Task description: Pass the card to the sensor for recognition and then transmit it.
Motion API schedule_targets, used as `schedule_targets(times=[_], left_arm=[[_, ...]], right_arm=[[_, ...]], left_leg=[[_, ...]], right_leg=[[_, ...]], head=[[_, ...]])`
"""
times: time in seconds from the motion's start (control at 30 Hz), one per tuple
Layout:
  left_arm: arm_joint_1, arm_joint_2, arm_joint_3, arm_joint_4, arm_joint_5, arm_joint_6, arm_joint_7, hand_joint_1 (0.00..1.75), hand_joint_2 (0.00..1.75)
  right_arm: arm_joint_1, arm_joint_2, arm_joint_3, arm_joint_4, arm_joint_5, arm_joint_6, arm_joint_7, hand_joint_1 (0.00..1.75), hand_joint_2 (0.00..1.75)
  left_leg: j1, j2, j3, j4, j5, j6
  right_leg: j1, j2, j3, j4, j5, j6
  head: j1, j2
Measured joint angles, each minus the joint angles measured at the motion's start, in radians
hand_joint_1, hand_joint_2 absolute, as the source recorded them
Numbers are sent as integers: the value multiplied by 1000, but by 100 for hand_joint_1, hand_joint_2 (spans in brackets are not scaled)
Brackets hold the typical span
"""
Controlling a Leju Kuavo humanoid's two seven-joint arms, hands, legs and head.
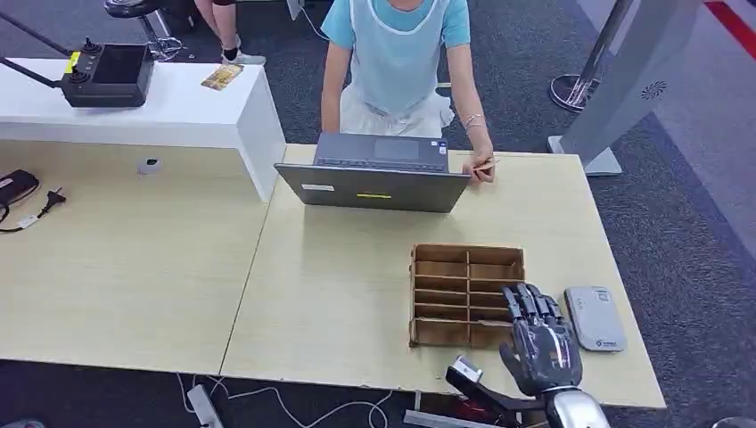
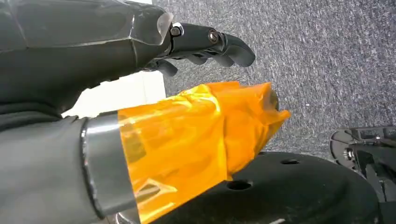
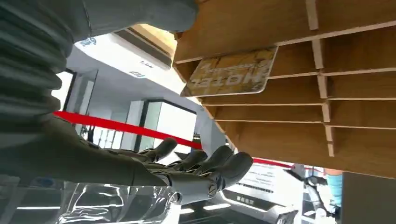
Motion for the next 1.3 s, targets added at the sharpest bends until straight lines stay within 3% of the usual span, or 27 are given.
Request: schedule_targets(times=[0.77, 0.93, 1.07, 1.3], left_arm=[[0, 0, 0, 0, 1, 0, 0, 0, 0], [0, 0, 0, 0, 3, 0, 0, 0, 0], [0, 1, 0, 0, 5, 0, 0, 0, 0], [0, 0, 1, 0, 6, 0, 0, 0, 0]], right_arm=[[-20, 8, 19, 31, 0, 0, -5, 63, 175], [-20, 8, 19, 31, 0, 0, -5, 77, 175], [-20, 8, 19, 31, 0, -1, -5, 105, 175], [-21, 9, 19, 31, 0, -2, -5, 119, 175]], left_leg=[[0, 0, 0, 0, 0, 0], [0, 0, 0, 0, 0, 0], [0, 0, 0, 0, 0, 0], [0, 0, 0, 0, 0, 0]], right_leg=[[0, 0, 0, 0, 0, 0], [0, 0, 0, 0, 0, 0], [0, 0, 0, 0, 0, 0], [0, 0, 0, 0, 0, 0]], head=[[0, 0], [0, 0], [0, 0], [0, 0]])
